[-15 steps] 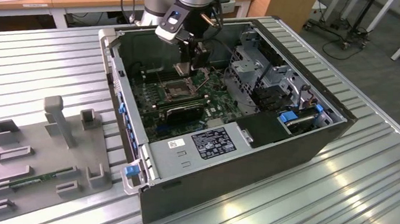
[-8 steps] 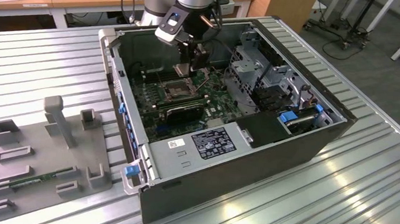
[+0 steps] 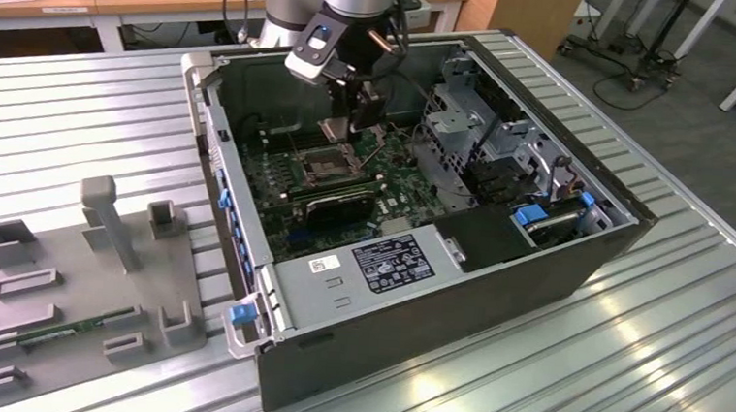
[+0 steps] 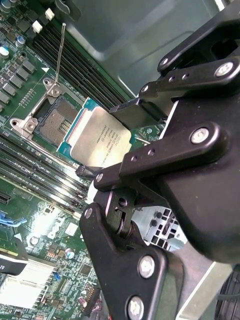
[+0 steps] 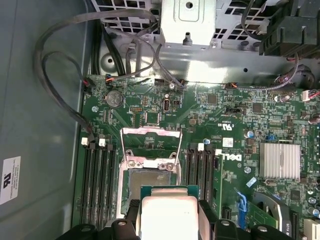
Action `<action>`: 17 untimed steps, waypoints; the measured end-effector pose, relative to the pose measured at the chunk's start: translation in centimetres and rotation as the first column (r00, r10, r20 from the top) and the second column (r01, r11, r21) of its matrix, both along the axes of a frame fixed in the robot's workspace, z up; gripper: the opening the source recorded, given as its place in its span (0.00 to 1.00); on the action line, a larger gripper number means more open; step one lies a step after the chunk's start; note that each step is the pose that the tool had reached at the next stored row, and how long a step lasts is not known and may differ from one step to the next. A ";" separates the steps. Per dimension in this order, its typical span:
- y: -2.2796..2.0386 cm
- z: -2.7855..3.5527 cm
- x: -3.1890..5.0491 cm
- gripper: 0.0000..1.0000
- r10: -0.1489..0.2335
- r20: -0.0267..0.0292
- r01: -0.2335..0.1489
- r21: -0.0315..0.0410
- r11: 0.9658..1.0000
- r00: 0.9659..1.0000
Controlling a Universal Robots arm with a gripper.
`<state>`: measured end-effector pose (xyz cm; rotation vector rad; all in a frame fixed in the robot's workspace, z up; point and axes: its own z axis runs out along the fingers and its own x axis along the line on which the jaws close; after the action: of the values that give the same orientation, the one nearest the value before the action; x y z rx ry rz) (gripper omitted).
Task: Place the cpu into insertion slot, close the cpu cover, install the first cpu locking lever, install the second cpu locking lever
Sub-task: 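Place the cpu into insertion slot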
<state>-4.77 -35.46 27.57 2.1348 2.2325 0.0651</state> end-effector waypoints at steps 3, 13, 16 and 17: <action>0.01 -0.21 0.00 0.54 0.000 0.000 0.000 0.000 1.000 1.000; 0.01 -0.57 0.00 0.54 0.000 0.000 0.000 0.000 1.000 1.000; 0.01 -0.66 0.00 0.54 0.000 0.000 0.000 0.000 1.000 1.000; 0.01 -0.67 0.00 0.54 0.000 0.000 0.000 0.000 1.000 1.000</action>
<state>-4.77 -35.45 26.89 2.1348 2.2325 0.0649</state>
